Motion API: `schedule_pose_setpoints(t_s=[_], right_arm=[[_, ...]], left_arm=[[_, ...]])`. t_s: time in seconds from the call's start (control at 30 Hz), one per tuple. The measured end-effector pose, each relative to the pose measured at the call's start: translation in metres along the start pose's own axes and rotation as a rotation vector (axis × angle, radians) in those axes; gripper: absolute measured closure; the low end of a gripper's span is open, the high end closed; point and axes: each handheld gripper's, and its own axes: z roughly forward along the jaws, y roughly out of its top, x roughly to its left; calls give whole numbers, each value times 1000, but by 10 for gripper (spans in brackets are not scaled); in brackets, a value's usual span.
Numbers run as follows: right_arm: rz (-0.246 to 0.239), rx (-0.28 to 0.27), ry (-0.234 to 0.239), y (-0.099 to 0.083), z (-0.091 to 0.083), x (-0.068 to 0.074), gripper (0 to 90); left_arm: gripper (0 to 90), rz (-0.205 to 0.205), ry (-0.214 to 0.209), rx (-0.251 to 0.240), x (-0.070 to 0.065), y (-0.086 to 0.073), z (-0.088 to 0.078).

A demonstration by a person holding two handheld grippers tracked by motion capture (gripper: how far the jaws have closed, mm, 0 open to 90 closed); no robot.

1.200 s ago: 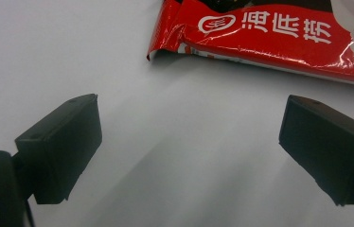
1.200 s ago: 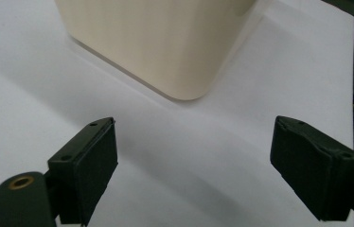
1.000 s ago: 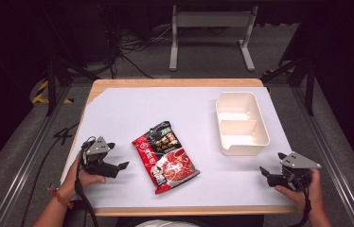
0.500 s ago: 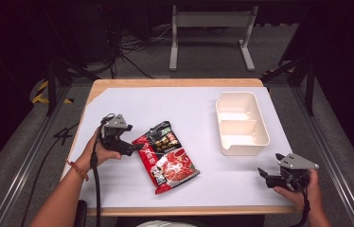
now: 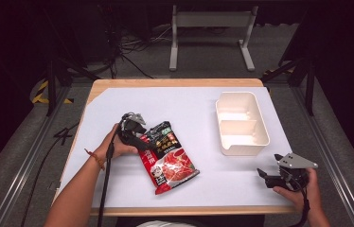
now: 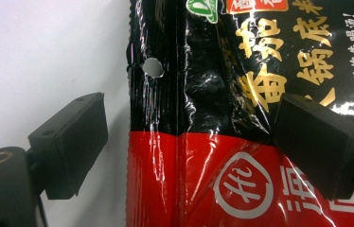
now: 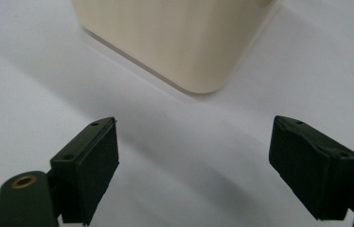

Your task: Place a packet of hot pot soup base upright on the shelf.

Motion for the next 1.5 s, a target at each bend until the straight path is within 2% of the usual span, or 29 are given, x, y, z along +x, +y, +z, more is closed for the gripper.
schedule_pose_setpoints(t_s=[0.03, 0.07, 0.17, 0.2, 0.27, 0.37, 0.4, 0.5, 0.53, 0.67, 0.73, 0.8, 0.83, 0.87, 0.93, 0.97, 1.0, 1.03, 1.07, 1.17, 1.3, 1.33, 1.37, 1.43, 1.5], right_arm=[[3, 0, 5, 0, 0, 0, 163], [4, 2, 8, 0, 1, -1, 163], [2, 6, 15, 0, 2, 0, 163], [2, 6, 15, 0, 2, 0, 163], [-8, 11, 18, 0, 3, 1, 164], [-16, 16, 26, 1, 4, 3, 164], [-17, 17, 28, 0, 4, 2, 164], [-18, 20, 31, 0, 5, 2, 166], [-18, 20, 31, 0, 5, 2, 166], [-28, 14, 34, 1, 3, 3, 166], [-27, 6, 29, 1, 2, 2, 166], [-23, 5, 30, 1, 2, 2, 166], [-20, 3, 29, 1, 1, 1, 165], [-20, 2, 25, 1, 1, 1, 166], [-18, 1, 25, 1, 0, 0, 165], [-16, -2, 25, 1, 0, 0, 166], [-16, -2, 25, 1, 0, 0, 166], [-19, -3, 24, 1, -1, 0, 166], [-19, -3, 24, 1, -1, 0, 166], [-10, -6, 22, 1, -1, -1, 166], [-2, -11, 21, 2, -2, -1, 166], [0, -15, 20, 2, -3, -1, 166], [2, -15, 16, 2, -3, -1, 166], [2, -18, 19, 2, -4, -1, 165], [1, -17, 18, 2, -3, -1, 165]], left_arm=[[189, -6, -20, 2, 0, -1, 0], [251, -4, -70, 0, 1, -2, -1], [375, 6, -110, 4, 1, -2, -1], [427, 6, -110, 4, 1, -2, -1], [460, 15, -131, 10, 0, -1, -1], [678, 25, -87, 9, -2, 0, -5], [740, 25, -87, 9, -2, 0, -5], [824, 23, -47, -4, -3, 0, -8], [843, 23, -47, -4, -3, 0, -8], [871, 49, 13, -27, -12, 0, -11], [875, 64, 44, -62, -18, 1, -17], [876, 66, 54, -78, -21, 2, -20], [876, 72, 68, -95, -24, 3, -23], [876, 92, 102, -127, -30, 5, -30], [876, 100, 116, -146, -33, 7, -34], [875, 112, 134, -197, -39, 9, -43], [875, 112, 134, -197, -39, 9, -43], [876, 128, 152, -240, -44, 12, -53], [876, 128, 152, -240, -44, 12, -53], [875, 129, 164, -316, -52, 16, -69], [874, 166, 195, -380, -64, 23, -85], [874, 169, 197, -416, -69, 28, -91], [874, 169, 197, -416, -69, 28, -91], [875, 178, 218, -474, -76, 36, -100], [875, 181, 212, -489, -78, 39, -102]])
